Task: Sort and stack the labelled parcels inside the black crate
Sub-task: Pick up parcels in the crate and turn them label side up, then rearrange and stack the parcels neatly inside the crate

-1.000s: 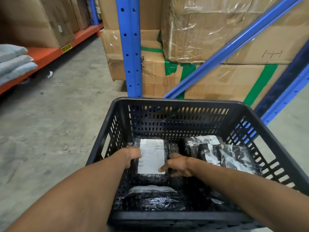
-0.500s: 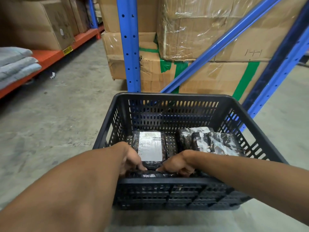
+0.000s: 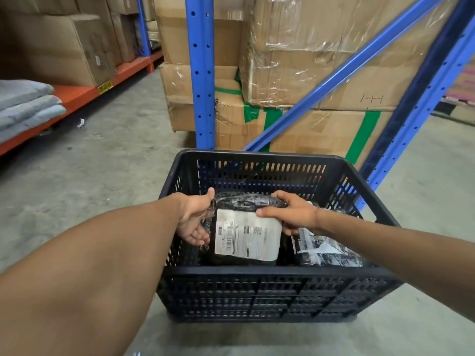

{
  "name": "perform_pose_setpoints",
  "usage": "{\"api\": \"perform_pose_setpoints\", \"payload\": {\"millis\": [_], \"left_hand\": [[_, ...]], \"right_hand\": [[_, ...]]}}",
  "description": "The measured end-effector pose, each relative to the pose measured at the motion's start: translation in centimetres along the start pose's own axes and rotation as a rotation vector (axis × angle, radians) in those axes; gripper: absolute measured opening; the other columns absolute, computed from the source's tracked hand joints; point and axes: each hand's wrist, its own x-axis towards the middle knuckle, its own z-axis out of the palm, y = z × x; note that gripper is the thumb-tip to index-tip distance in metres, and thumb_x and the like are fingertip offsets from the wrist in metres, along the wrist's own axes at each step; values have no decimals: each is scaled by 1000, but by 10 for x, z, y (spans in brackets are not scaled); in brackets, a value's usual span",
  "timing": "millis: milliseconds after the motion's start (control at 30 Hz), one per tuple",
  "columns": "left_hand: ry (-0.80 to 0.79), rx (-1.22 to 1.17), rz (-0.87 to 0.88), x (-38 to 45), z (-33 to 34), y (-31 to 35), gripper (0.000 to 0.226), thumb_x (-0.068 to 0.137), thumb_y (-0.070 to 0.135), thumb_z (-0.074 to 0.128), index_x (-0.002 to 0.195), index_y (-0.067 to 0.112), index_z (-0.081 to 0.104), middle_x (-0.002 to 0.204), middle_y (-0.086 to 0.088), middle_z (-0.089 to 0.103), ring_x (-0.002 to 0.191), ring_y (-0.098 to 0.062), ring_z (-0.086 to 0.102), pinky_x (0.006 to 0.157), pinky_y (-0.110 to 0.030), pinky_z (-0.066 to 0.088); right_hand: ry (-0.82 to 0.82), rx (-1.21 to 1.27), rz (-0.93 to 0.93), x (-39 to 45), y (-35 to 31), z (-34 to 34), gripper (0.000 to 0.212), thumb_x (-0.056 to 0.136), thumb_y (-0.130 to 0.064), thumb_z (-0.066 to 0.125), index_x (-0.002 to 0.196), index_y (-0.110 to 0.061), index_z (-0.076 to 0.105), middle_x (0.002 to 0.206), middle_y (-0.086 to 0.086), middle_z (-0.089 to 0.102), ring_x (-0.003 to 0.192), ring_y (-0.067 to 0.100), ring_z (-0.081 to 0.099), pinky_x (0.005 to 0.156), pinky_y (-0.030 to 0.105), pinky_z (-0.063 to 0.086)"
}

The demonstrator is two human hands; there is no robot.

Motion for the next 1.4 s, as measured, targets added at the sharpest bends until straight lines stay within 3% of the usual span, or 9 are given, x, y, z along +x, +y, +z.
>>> {"api": "perform_pose_setpoints", "payload": {"millis": [167, 300, 400, 533, 633, 767, 933, 1233, 1400], "left_hand": [[73, -39, 36, 2, -5, -7, 111, 65, 95, 13, 143, 22, 43, 128, -13, 57, 107, -28, 57, 97, -43, 51], [-107, -294, 64, 5, -5, -6, 118, 63, 96, 22, 135, 6, 50, 135, -26, 58, 108, -40, 61, 90, -51, 52], [3, -322, 145, 10, -3, 8, 83, 84, 76, 41, 131, 9, 57, 129, -19, 64, 103, -35, 64, 82, -50, 54], [228, -197, 207, 27, 5, 12, 48, 94, 26, 64, 137, 8, 55, 137, -12, 61, 124, -31, 59, 110, -47, 43], [318, -193, 272, 35, 2, 13, 68, 92, 19, 66, 151, 7, 35, 149, -14, 48, 131, -31, 53, 111, -41, 41], [506, -188, 376, 52, -4, 14, 68, 91, 12, 64, 151, 13, 32, 141, -12, 53, 96, -22, 55, 85, -29, 45], [462, 17, 205, 75, 2, 2, 61, 97, 9, 48, 154, 4, 24, 145, -15, 43, 130, -31, 46, 111, -35, 38], [555, 100, 284, 66, 13, 11, 79, 89, 12, 58, 158, 18, 19, 158, -15, 29, 143, -34, 36, 119, -42, 31], [620, 396, 515, 49, 45, 49, 46, 89, 16, 59, 135, 19, 55, 141, -11, 47, 130, -33, 49, 112, -41, 42]], "right_hand": [[213, 170, 28, 10, 0, -7, 102, 87, -54, 64, 162, -15, 5, 46, 3, 63, 29, 14, 44, 33, 20, 31], [213, 447, 126, 23, 10, 11, 84, 90, -55, 58, 153, -6, 32, 77, 8, 77, 37, 19, 55, 33, 18, 37], [41, 468, 276, 26, 13, 34, 66, 90, -66, 47, 123, -10, 61, 78, 9, 77, 48, 17, 68, 37, 19, 46], [15, 421, 431, 37, 16, 52, 55, 91, -66, 47, 97, -14, 61, 85, 7, 59, 67, 18, 60, 47, 23, 55], [36, 392, 417, 46, 19, 57, 45, 94, -57, 56, 110, -14, 60, 89, 8, 59, 71, 19, 60, 46, 25, 56], [-32, 342, 394, 63, 21, 65, 63, 95, -55, 55, 134, -5, 53, 96, 15, 60, 75, 23, 64, 61, 32, 62], [-57, -8, 418, 80, 21, 75, 79, 96, -60, 49, 150, -4, 37, 125, 22, 58, 70, 22, 59, 74, 47, 62], [-111, -282, 398, 66, 5, 56, 71, 102, -52, 42, 146, 4, 36, 128, 27, 62, 87, 38, 72, 68, 47, 63], [63, -268, 294, 42, -16, -15, 34, 103, -13, 35, 120, 7, 58, 78, 18, 69, 53, 29, 65, 45, 30, 56]]}}
